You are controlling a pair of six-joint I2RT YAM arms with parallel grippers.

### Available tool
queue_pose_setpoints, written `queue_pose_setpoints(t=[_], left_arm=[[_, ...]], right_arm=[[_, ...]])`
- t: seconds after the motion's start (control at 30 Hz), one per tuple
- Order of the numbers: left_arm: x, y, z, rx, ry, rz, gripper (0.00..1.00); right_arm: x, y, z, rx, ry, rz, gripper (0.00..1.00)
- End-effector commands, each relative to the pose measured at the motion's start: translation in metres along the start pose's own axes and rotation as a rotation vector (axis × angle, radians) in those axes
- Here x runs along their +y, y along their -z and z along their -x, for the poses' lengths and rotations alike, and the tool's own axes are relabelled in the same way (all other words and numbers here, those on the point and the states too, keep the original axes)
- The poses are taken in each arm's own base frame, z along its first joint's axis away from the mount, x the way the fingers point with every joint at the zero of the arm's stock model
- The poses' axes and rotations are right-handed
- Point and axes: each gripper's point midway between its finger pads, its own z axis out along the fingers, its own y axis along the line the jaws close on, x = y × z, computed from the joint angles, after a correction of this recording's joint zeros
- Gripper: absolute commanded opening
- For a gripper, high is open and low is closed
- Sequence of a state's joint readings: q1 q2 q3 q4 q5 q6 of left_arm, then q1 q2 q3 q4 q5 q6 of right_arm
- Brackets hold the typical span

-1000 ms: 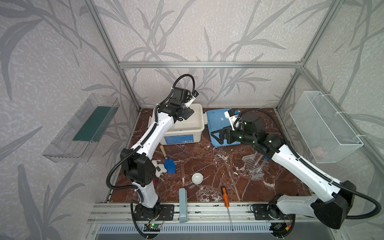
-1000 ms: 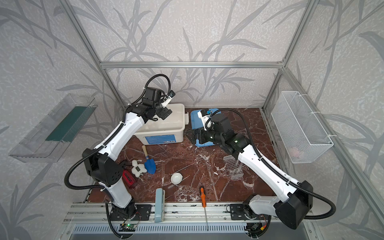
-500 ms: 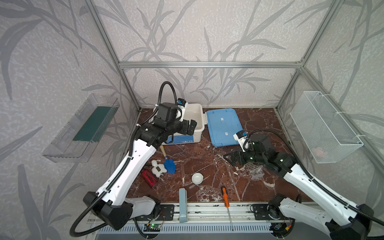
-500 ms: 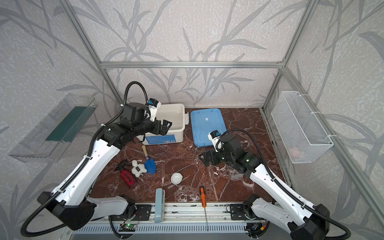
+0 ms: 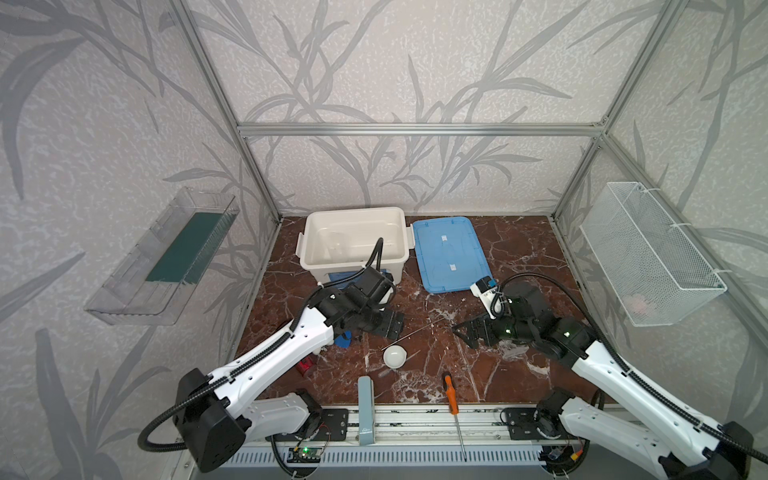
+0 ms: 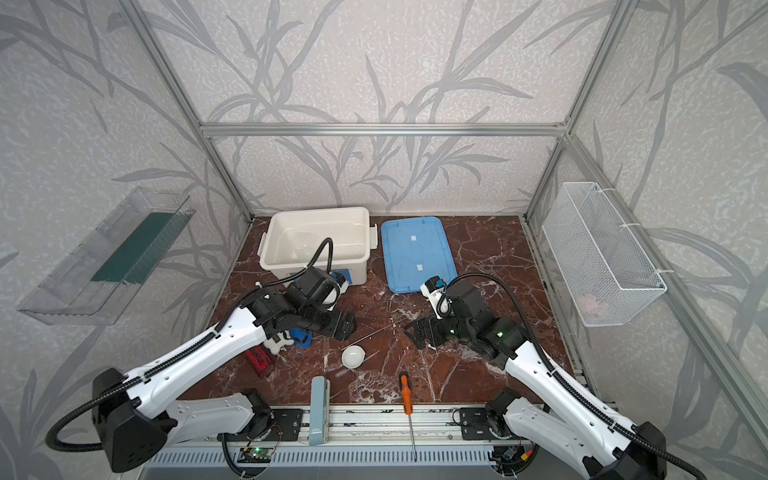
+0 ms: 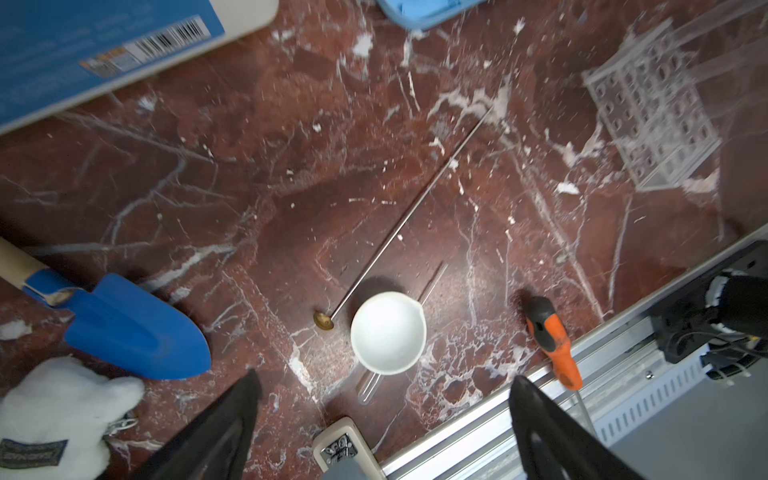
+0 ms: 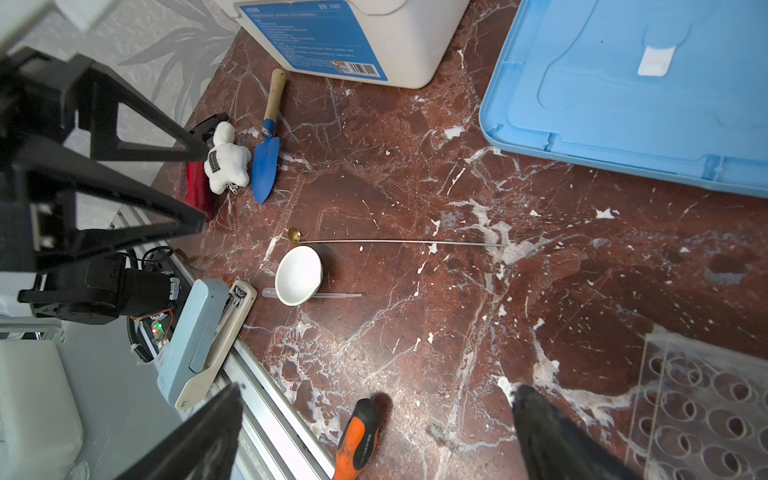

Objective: Organize the chemistry lab equipment
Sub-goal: 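Move the left gripper down over the small white porcelain cup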

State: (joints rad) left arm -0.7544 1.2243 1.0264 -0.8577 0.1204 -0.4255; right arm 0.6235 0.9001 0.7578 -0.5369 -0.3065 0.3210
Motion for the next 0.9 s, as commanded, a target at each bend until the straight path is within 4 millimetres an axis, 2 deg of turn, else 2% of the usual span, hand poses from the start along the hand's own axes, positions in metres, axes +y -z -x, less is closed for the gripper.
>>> queue_pose_setpoints(t=[0.0, 0.07, 0.17, 0.27, 0.5, 0.57, 0.7, 0.87], left_arm=[[0.004, -0.019, -0.014, 0.040, 0.016, 0.066, 0.93], [0.010, -0.031, -0.025, 0.077, 0.035, 0.086, 0.93], [-0.001, -0.054, -0.037, 0.115, 0.085, 0.008, 0.93], [-0.004, -0.068, -0.041, 0.106, 0.095, -0.008, 0.92], [0.014, -0.083, -0.059, 0.175, 0.058, 0.122, 0.93], [0.014, -0.086, -0.062, 0.170, 0.069, 0.111, 0.93], [0.001, -0.093, -0.063, 0.160, 0.080, 0.026, 0.94], [0.010, -0.102, -0.068, 0.183, 0.079, 0.077, 0.93]], right_arm=[[-0.006, -0.004, -0.007, 0.019, -0.014, -0.020, 0.99], [-0.008, -0.007, -0.008, 0.027, -0.021, -0.023, 0.99], [-0.011, -0.011, -0.011, 0.046, -0.023, -0.032, 0.99], [-0.014, -0.014, -0.013, 0.061, -0.023, -0.046, 0.99], [-0.016, -0.019, -0.013, 0.057, -0.029, -0.046, 0.99], [-0.017, -0.020, -0.013, 0.054, -0.033, -0.048, 0.99], [-0.016, -0.019, -0.012, 0.065, -0.028, -0.054, 0.99], [-0.018, -0.018, -0.010, 0.063, -0.015, -0.065, 0.99]])
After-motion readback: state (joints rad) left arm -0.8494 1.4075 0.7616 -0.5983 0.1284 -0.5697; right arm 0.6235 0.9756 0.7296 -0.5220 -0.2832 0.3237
